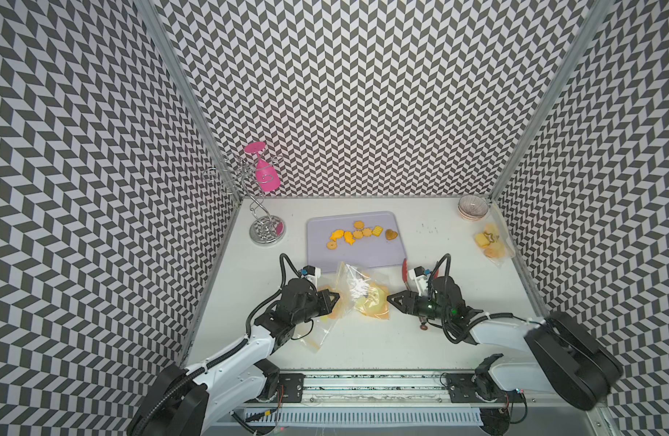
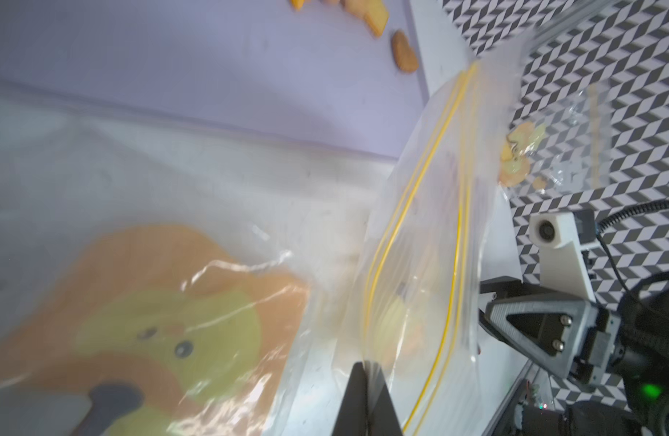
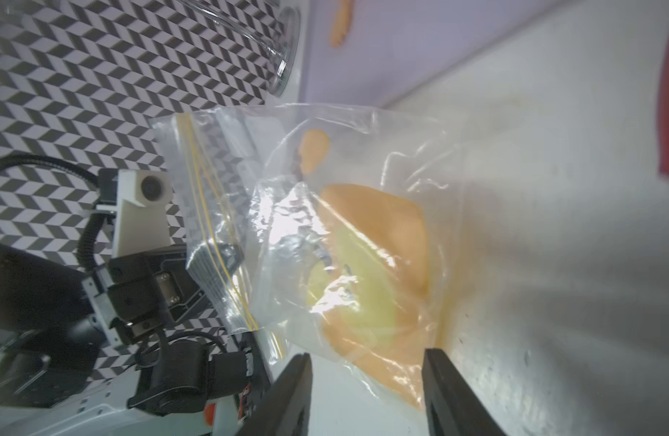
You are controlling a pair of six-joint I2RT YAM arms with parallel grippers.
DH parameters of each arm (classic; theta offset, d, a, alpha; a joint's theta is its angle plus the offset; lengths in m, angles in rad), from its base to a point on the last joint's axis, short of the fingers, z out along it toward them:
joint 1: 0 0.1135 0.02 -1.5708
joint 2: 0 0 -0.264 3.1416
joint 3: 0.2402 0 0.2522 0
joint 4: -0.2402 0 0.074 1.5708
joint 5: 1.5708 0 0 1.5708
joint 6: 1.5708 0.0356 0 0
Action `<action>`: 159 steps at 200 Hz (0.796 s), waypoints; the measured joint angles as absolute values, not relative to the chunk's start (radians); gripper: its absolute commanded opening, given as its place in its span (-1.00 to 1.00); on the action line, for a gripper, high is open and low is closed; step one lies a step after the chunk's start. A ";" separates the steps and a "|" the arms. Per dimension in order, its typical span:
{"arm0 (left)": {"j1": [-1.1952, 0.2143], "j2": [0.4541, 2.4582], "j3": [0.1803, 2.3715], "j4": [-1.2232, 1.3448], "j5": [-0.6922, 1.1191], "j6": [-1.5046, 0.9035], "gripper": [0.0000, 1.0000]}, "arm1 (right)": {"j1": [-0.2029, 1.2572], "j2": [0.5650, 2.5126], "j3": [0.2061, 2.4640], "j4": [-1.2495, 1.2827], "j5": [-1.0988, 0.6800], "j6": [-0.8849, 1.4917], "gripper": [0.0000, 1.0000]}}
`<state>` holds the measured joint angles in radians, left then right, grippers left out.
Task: Put the cookies into a resealable bag to prevent moisture
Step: Pick up the ziploc bag from the center of the board.
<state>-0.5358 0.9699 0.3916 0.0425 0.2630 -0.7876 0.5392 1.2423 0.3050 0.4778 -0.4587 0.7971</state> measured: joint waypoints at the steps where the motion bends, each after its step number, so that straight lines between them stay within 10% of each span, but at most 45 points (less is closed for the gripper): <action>1: -0.535 0.970 0.405 0.031 0.260 -0.786 -1.00 | 0.539 1.237 0.308 0.472 -0.455 0.796 0.71; 9: -0.529 0.971 0.476 -0.020 0.242 -0.778 -1.00 | 0.538 1.180 0.345 0.412 -0.408 0.793 1.00; 103: -0.298 1.428 1.417 -0.805 -0.200 -0.595 -1.00 | 0.532 0.957 0.490 -0.092 0.024 0.680 1.00; 159: -0.309 1.479 1.555 -1.037 -0.662 -0.596 -1.00 | 0.532 1.078 0.613 -0.426 0.208 0.677 1.00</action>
